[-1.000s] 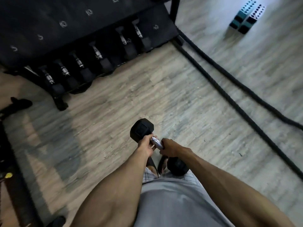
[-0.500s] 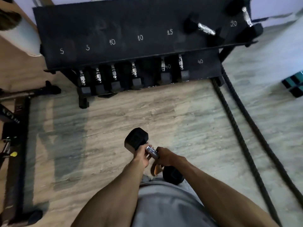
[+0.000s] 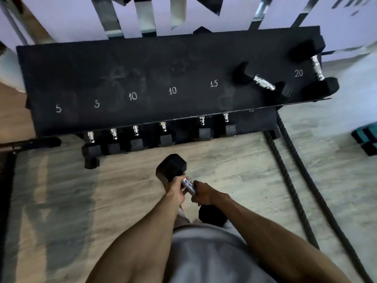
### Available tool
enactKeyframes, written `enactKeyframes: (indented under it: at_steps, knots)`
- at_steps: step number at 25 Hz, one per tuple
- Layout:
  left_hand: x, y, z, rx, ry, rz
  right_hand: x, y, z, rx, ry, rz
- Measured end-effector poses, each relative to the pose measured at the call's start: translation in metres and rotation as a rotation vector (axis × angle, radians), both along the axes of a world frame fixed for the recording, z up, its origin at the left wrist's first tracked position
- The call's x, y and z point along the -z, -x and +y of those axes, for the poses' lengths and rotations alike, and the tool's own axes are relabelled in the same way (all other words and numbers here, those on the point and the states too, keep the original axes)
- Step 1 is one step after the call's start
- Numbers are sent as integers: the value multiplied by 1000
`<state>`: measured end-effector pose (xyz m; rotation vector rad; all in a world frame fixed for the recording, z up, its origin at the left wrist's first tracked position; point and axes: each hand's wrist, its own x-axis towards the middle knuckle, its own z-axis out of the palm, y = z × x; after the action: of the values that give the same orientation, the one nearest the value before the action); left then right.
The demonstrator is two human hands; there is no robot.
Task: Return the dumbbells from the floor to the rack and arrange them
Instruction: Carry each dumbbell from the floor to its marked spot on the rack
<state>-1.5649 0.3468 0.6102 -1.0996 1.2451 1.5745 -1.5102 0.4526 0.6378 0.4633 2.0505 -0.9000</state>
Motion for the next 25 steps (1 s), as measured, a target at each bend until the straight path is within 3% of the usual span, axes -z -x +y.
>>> enactKeyframes:
  at_steps: [3, 15, 25]
  knots:
    - [-9, 66, 28, 73, -22, -28, -7, 61, 27, 17, -41, 24]
    - [-20, 233, 152, -6, -132, -42, -3, 234, 163, -103, -132, 19]
    - [-8, 295, 272, -340, -189, -122, 7, 329, 293, -326, -115, 1]
